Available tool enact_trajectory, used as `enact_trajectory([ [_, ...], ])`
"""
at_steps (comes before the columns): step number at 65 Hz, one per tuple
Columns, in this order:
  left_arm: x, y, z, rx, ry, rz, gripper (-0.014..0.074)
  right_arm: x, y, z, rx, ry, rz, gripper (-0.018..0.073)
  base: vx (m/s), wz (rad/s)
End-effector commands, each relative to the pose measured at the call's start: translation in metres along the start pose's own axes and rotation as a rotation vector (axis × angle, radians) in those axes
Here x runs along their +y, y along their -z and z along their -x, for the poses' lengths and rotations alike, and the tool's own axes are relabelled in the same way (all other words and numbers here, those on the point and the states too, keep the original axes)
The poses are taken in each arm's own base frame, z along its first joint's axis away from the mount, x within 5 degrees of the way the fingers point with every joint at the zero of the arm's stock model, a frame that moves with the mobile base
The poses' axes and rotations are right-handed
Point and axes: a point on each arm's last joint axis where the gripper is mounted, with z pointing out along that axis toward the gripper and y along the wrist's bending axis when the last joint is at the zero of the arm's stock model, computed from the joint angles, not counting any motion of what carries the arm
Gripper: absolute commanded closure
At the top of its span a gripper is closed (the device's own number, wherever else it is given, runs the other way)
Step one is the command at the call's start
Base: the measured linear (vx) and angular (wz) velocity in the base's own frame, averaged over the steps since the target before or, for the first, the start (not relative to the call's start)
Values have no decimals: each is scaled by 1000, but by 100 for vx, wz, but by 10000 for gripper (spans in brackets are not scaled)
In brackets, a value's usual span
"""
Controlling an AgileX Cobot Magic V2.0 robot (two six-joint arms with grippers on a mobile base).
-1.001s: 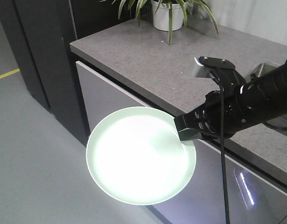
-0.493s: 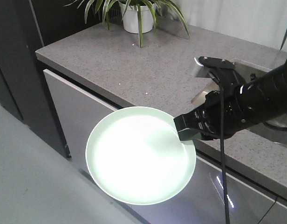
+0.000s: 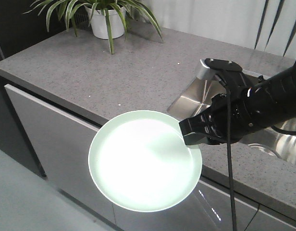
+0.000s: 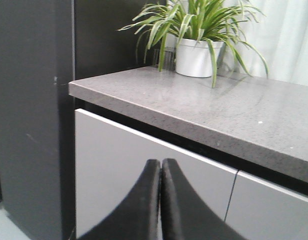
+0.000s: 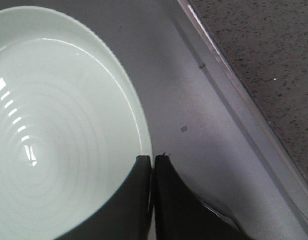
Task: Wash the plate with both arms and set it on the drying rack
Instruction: 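Carry the plate in the right gripper while turning toward the sink counter, then drive forward to bring the held plate over the steel sink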
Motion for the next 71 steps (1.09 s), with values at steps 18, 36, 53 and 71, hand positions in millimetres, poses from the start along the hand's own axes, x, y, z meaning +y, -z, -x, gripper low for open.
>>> enact_trajectory([
  [18, -2, 3, 18, -119, 7, -11, 603, 8, 16, 7, -91, 10, 23, 568, 7, -26],
  [36, -2, 3, 18, -119, 7, -11, 603, 8, 16, 7, -91, 9, 23, 568, 7, -26],
  [53, -2, 3, 18, -119, 7, -11, 603, 8, 16, 7, -91, 10, 23, 568, 7, -25],
  [71, -2, 3, 18, -119, 7, -11, 603, 8, 16, 7, -91, 10, 23, 568, 8, -29],
])
